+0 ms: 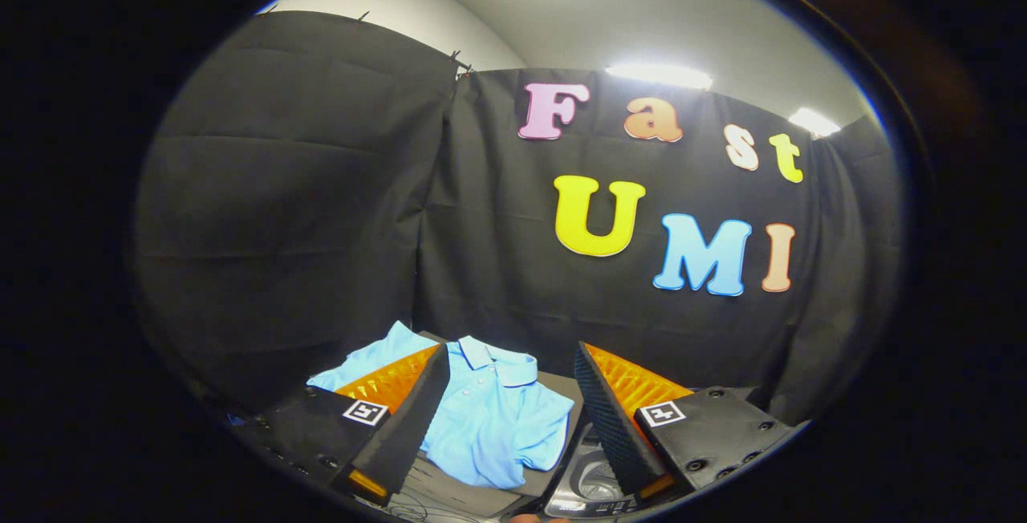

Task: Put the clothes into the washing machine and then close the washing machine lid.

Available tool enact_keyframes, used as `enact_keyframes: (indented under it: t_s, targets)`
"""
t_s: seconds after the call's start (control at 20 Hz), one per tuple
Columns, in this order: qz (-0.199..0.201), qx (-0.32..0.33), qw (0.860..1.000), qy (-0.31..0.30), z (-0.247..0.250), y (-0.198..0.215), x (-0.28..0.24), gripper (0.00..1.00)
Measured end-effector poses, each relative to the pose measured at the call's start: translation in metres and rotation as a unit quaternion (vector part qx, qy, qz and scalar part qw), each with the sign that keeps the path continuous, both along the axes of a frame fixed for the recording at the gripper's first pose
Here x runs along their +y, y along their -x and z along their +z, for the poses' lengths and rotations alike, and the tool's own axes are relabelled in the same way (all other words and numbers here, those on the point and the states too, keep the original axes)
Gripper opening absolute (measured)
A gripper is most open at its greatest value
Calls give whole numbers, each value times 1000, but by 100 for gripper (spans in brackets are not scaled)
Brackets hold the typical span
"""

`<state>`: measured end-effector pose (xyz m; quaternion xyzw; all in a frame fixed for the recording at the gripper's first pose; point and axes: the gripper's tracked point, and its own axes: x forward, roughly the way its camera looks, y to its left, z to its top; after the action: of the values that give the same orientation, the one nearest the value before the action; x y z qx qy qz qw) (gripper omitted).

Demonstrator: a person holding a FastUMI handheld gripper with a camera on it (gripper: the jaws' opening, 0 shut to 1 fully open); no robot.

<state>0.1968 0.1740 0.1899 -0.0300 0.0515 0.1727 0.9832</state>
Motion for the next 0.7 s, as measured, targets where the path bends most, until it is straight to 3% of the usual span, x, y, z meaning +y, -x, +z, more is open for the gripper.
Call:
enact_keyframes:
  t_s: [0.2, 0.7]
  targets:
    - [42, 61, 997, -13, -25, -22, 39, 98]
    - [53, 164, 985, -10, -85, -95, 86, 98]
